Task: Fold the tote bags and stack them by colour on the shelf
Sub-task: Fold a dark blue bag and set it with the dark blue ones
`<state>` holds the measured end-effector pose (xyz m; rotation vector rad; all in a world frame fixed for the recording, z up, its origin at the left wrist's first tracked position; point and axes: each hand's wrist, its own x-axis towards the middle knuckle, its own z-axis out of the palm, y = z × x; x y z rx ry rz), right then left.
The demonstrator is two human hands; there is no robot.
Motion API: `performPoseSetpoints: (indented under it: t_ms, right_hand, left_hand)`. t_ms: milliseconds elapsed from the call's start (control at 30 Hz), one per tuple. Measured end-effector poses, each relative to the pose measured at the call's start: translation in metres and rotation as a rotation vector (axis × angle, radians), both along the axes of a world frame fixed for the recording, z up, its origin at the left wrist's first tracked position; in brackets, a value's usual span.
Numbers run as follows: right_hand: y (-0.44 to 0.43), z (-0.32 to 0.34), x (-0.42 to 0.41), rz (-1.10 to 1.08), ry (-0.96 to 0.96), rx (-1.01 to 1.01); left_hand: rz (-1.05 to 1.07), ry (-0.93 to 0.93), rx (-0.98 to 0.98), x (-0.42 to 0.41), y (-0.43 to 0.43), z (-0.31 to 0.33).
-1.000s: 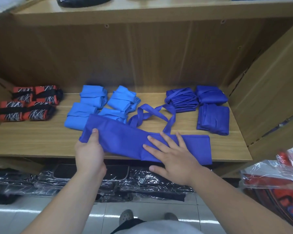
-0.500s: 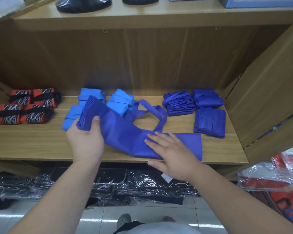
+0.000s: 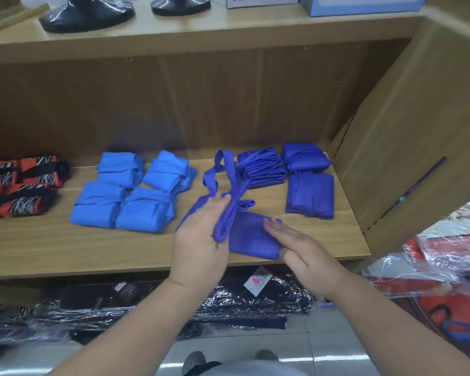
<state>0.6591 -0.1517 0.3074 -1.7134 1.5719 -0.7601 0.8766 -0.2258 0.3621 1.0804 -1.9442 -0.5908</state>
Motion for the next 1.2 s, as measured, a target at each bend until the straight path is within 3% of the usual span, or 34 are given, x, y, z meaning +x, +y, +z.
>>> performPoseSetpoints:
  t_ms: [67,267,400,567,733,900,1067,1200]
  right_hand:
    - [0.002,0.005,0.0,-0.06,-0.165,0.043]
    - [-0.001,0.011,-0.004,-0.109,-0.344,0.045]
    - [-0.003,0.012,-0.008,-0.084,-0.299,0.005]
    - [-0.011,-0.002,-0.014,-0.095,-0.013,-0.063]
    - [-0.013,-0.013,-0.02,-0.068,-0.003,-0.099]
    - [-0.017,-0.012,-0.017,-0.028,0.076,-0.12]
    - [-0.018,-0.012,-0.018,-0.018,0.086,-0.111]
    - [-0.015,-0.011,-0.015,-0.035,0.043,-0.104]
  left_hand:
    - [-0.057,-0.123,0.013,-0.015,0.008,-0.018]
    - [-0.071,-0.384,0.124,-0.041,0.017,-0.051]
    - [-0.072,-0.399,0.199,-0.052,0.022,-0.061]
    - [-0.164,-0.52,0.208,-0.059,0.021,-0.058]
    - [-0.291,-0.441,0.121,-0.032,0.002,-0.055]
    - [-0.056,-0.483,-0.101,-0.014,0.002,-0.065]
    - [-0.014,-0.336,-0.025,-0.013,0.008,-0.075]
    - [-0.132,-0.436,-0.003,-0.006,0.01,-0.08]
